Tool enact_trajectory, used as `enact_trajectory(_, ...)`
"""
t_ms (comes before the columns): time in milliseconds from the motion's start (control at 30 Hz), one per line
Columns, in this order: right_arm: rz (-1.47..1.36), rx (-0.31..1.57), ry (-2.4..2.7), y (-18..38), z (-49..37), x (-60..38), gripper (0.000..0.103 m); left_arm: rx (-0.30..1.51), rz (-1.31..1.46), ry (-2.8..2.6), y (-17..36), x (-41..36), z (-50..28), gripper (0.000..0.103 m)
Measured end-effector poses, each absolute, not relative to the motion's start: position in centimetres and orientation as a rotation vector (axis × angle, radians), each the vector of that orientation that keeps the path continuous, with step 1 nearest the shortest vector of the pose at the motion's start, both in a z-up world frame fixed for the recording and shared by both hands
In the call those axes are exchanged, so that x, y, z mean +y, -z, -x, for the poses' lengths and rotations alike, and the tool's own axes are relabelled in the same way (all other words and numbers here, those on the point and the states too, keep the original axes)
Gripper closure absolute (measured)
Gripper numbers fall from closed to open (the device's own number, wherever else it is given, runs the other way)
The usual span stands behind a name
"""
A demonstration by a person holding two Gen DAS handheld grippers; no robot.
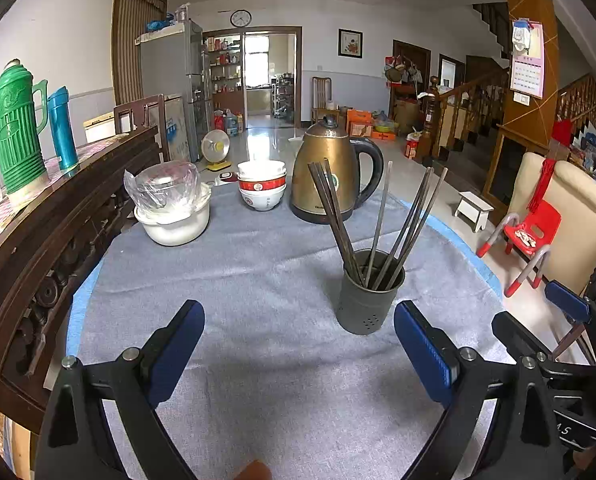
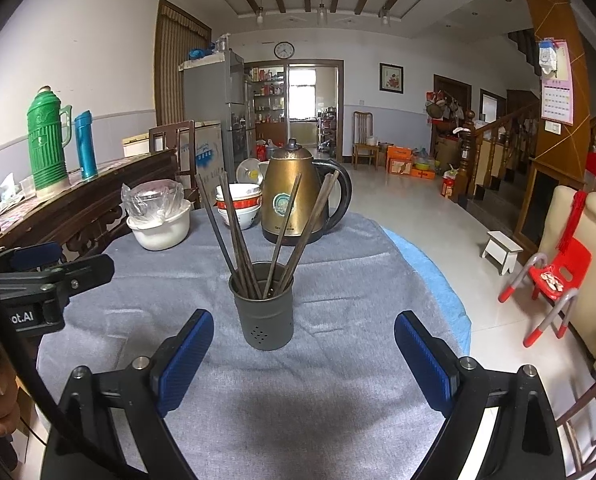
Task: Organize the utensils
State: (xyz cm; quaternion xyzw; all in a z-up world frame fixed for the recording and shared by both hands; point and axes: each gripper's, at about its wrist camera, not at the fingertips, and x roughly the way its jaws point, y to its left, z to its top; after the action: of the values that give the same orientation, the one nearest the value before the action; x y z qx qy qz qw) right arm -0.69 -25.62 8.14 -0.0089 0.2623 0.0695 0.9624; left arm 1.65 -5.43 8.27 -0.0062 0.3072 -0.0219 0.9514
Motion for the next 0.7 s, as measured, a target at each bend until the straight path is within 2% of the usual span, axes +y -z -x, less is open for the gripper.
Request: enact_trajectory(700,0.024,0.52,-0.142,-8.67,0.67,-25.46,0.009,0.602,0.0,0.059,-9.0,-5.53,-1.55,0.007)
